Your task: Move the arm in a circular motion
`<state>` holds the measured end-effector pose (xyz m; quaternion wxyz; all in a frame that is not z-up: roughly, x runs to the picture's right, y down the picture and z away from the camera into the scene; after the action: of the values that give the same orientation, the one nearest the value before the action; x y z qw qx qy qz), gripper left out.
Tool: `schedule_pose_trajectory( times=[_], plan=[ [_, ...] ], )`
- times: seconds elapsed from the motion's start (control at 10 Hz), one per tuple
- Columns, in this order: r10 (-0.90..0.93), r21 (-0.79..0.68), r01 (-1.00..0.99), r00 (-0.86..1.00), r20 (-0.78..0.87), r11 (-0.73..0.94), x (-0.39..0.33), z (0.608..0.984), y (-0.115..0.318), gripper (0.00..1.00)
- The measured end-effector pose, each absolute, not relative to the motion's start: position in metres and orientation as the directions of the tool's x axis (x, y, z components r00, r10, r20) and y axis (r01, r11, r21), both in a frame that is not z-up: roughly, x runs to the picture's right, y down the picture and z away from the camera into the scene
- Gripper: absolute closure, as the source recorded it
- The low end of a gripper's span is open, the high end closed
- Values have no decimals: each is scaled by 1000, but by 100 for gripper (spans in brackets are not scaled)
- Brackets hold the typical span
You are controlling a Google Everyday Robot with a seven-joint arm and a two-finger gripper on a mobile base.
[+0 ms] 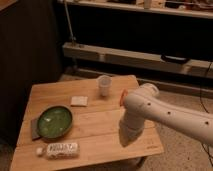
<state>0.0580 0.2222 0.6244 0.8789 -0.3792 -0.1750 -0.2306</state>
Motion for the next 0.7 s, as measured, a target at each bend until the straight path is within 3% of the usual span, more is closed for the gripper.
schedule_pose_trajectory(
  times=[0.4,0.7],
  plan=[
    [-342,-532,590,799,495,607,-20,637,181,100],
    [-425,-485,686,722,545,542,-84,640,189,100]
  ],
)
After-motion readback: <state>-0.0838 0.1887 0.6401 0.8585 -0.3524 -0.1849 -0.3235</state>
